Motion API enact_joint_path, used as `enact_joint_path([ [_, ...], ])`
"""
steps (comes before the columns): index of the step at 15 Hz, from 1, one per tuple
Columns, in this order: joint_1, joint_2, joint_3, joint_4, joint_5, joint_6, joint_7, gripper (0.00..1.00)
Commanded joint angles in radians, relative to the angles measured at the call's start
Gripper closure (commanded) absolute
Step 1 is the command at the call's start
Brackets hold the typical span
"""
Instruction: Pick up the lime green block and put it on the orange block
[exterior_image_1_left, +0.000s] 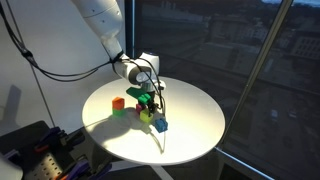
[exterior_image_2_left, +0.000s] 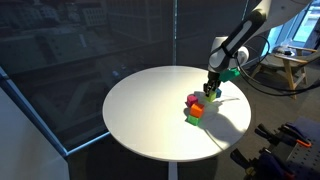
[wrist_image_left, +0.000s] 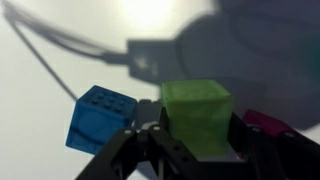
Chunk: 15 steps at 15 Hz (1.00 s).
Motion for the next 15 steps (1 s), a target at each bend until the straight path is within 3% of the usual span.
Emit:
enact_joint_path([
  [1, -0.010, -0.086, 0.007, -0.055, 0.004, -0.038, -0.022, 0.70],
  [9, -0.008, -0.229, 0.003, -0.131, 0.014, -0.078, -0.028, 0.70],
  [15, -0.010, -0.350, 0.025, -0.195, 0.056, -0.094, -0.102, 0.70],
])
